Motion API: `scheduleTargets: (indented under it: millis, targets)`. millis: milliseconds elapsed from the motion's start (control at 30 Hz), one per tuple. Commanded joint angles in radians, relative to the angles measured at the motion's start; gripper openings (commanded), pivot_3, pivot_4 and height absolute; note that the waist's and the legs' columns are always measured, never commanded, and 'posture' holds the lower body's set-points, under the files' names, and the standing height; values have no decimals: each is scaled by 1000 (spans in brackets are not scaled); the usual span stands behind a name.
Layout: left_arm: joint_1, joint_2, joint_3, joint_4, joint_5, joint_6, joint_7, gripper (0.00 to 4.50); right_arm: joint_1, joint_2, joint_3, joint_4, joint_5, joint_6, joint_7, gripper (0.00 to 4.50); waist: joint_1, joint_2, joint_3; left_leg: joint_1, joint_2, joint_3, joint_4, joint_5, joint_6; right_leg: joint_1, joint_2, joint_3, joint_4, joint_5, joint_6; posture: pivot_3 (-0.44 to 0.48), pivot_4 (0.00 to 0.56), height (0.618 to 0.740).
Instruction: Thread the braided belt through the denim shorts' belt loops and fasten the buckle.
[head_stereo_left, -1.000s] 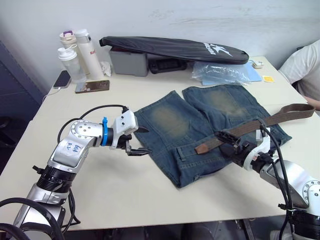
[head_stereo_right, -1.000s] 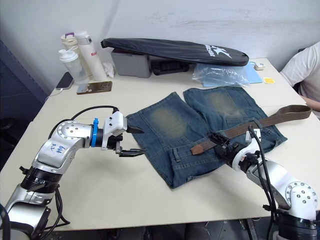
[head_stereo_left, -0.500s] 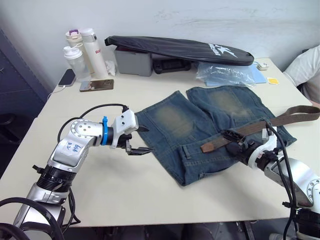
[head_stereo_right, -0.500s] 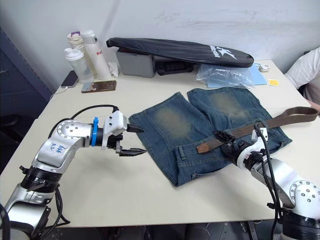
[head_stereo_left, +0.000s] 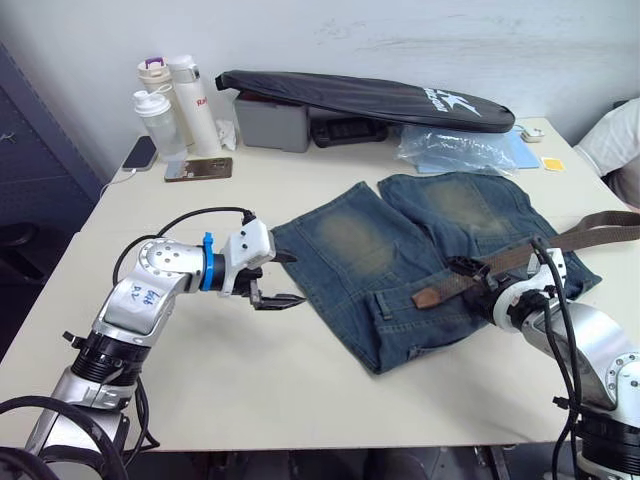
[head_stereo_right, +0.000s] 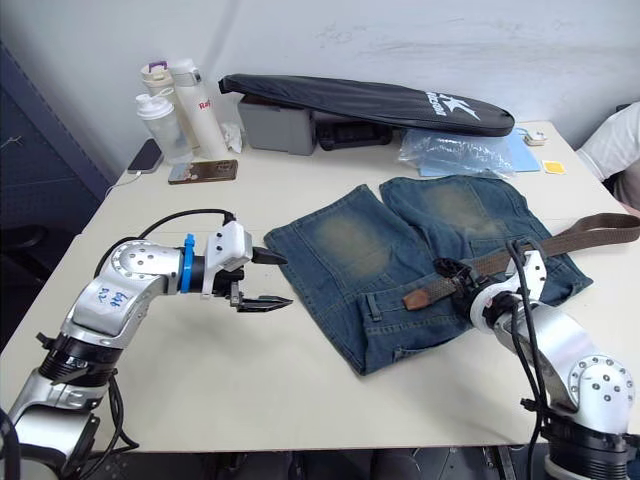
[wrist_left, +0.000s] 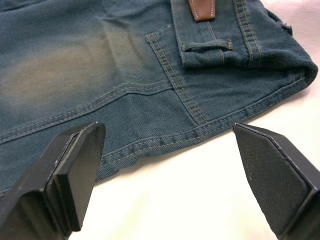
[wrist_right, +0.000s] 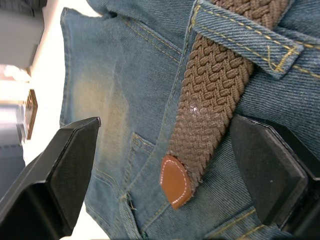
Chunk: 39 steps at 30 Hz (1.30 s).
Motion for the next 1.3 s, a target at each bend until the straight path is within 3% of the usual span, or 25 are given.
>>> scheduleTargets:
  millis: [33,433,833,933,1167,1300]
  targets:
    - [-7,5,17,-38,4,-6,10,4500,-22,48,-41,56,-22,-87,53,4425,-2,0,0,0,0,0,0,0,0,0,0,0,0,0,0,0,150,622]
    - [-30,11,12,-27,10,-11,0,4500,-7,77,-7,92,-16,16,398,4425,-6,0,0,-2,1,-1,0,2,4,-1,1,0,0,0,0,0,150,622]
    - [-39,12,16,-22,20,-10,-6,4500,-22,115,42,200,-122,15,483,4425,-6,-2,0,3,2,-1,0,2,4,-2,3,0,0,0,0,0,150,622]
    - [-39,13,17,-24,21,-9,-4,4500,-18,139,36,217,-143,3,490,3669,-6,-3,0,3,2,-1,0,2,4,-2,3,0,0,0,0,0,150,622]
    - [-41,13,19,-26,19,-5,-3,4500,-8,162,13,212,-145,2,495,71,-7,-2,0,3,3,-1,0,2,4,-3,2,0,0,0,0,0,150,622]
    - [-45,7,50,-38,-13,19,4,4500,-5,127,-3,169,-117,22,488,25,-6,-2,0,3,3,-1,0,2,4,-4,2,0,0,0,0,0,150,622]
